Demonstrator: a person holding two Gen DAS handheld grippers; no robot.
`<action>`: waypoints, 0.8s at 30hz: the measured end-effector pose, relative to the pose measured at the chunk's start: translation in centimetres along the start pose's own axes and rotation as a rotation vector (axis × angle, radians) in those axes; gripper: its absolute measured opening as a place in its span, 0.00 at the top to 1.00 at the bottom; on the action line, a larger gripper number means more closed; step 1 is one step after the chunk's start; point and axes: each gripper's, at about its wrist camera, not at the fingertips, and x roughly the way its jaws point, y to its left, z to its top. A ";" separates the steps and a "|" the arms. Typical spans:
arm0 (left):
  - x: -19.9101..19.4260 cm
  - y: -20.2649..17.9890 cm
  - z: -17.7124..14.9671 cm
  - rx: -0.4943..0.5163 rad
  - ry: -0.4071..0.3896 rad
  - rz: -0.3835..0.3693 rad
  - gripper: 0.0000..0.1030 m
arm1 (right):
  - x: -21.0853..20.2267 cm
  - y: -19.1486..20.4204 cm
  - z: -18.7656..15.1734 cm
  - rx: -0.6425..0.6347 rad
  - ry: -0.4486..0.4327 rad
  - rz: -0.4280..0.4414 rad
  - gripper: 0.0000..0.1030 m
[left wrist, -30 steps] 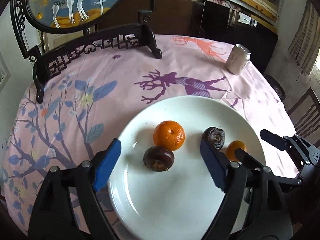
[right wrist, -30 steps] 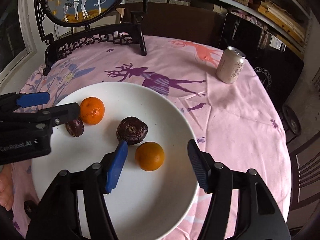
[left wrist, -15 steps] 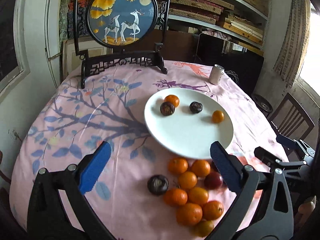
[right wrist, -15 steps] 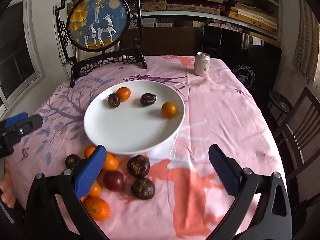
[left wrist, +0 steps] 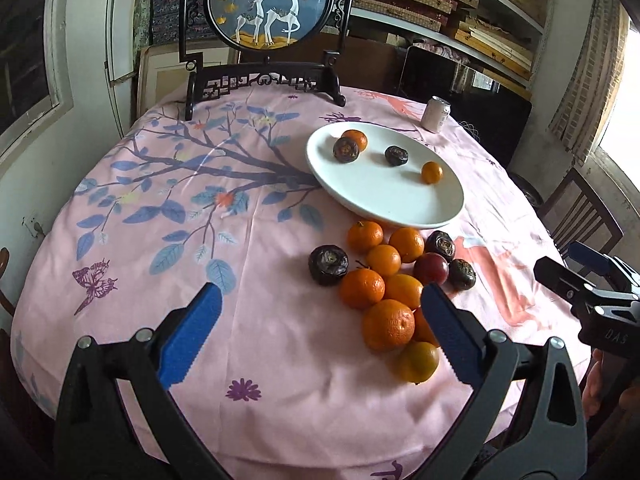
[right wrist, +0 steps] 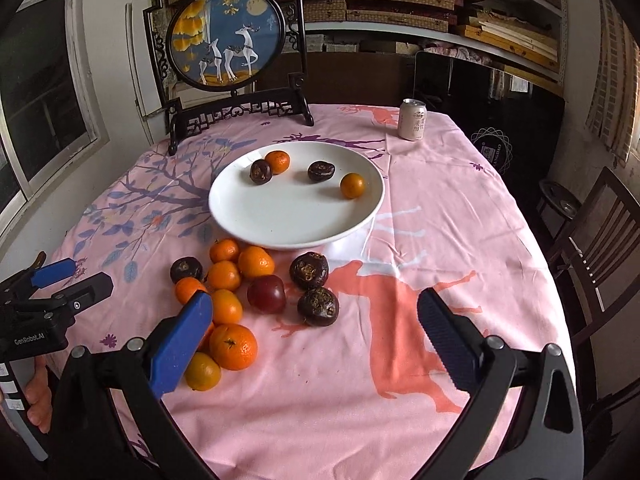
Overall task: Organize fruits
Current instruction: 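Grasp a yellow-orange fruit with the left gripper while the right grasps a mandarin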
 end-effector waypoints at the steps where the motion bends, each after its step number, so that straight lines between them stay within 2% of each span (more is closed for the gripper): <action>1: -0.1 -0.2 -0.1 0.007 -0.001 0.000 0.02 | 0.0 0.2 -0.2 -0.004 0.004 0.004 0.01; 10: 0.3 0.0 -0.9 0.011 0.013 0.014 0.02 | 1.1 2.4 -2.2 -0.062 0.072 0.036 0.01; 20: 1.1 1.8 -1.6 -0.017 0.046 0.047 0.02 | 6.0 4.0 -3.8 -0.075 0.172 0.112 0.02; 24: 1.2 1.8 -1.9 -0.009 0.051 0.048 0.02 | 7.2 4.0 -3.9 -0.058 0.210 0.154 0.19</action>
